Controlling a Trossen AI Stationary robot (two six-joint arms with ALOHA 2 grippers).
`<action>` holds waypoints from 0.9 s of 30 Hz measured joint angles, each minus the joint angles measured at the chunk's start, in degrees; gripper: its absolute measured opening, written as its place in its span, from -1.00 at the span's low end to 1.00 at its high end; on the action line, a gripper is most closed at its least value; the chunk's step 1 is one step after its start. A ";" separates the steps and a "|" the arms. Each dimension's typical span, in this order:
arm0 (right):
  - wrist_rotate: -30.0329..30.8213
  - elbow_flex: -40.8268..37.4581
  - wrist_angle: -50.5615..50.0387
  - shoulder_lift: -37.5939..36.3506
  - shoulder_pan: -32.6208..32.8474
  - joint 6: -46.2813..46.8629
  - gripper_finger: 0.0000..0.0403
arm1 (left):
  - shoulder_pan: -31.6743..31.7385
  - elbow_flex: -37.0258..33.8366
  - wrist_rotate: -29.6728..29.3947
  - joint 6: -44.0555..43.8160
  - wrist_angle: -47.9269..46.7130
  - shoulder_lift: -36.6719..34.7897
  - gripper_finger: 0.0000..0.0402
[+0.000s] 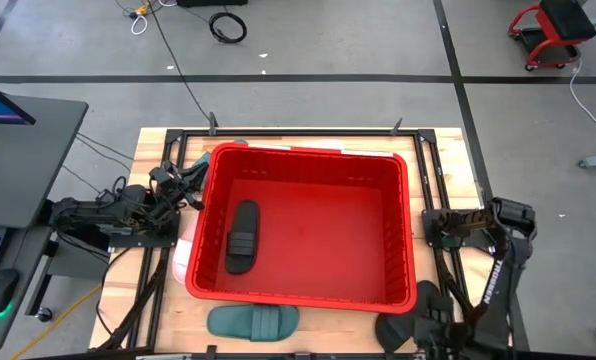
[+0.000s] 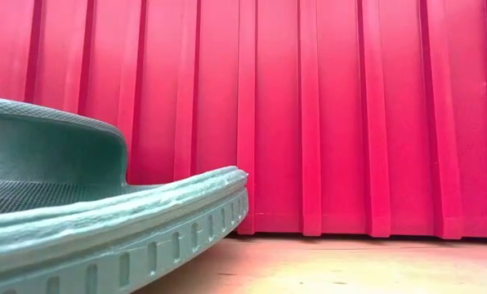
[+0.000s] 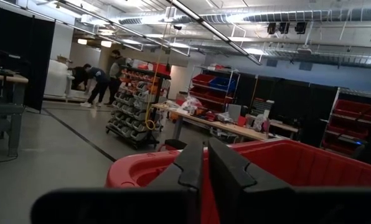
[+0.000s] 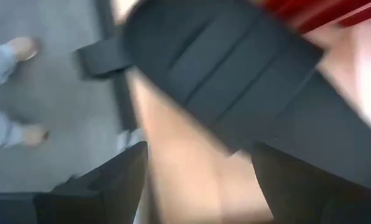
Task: Pick and place slides into bin
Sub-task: Put the black slide on top of the other black slide in the container
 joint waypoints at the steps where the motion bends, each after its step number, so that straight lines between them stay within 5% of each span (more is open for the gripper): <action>1: 0.28 -0.69 -0.06 0.00 -0.41 0.03 0.45 | 0.01 0.00 -0.02 0.01 0.00 0.00 -0.85; 10: -4.20 -6.11 1.46 -0.07 -2.29 -1.27 0.45 | -0.01 0.00 -0.02 -0.01 0.00 0.00 -0.80; 19: -3.84 -10.59 17.91 -0.09 -2.29 -7.49 0.44 | -0.01 0.00 0.00 0.01 0.00 0.00 -0.86; 27: -0.78 -9.69 20.67 -0.11 -2.13 -12.19 0.20 | -0.01 0.00 0.00 0.01 0.00 0.00 -0.82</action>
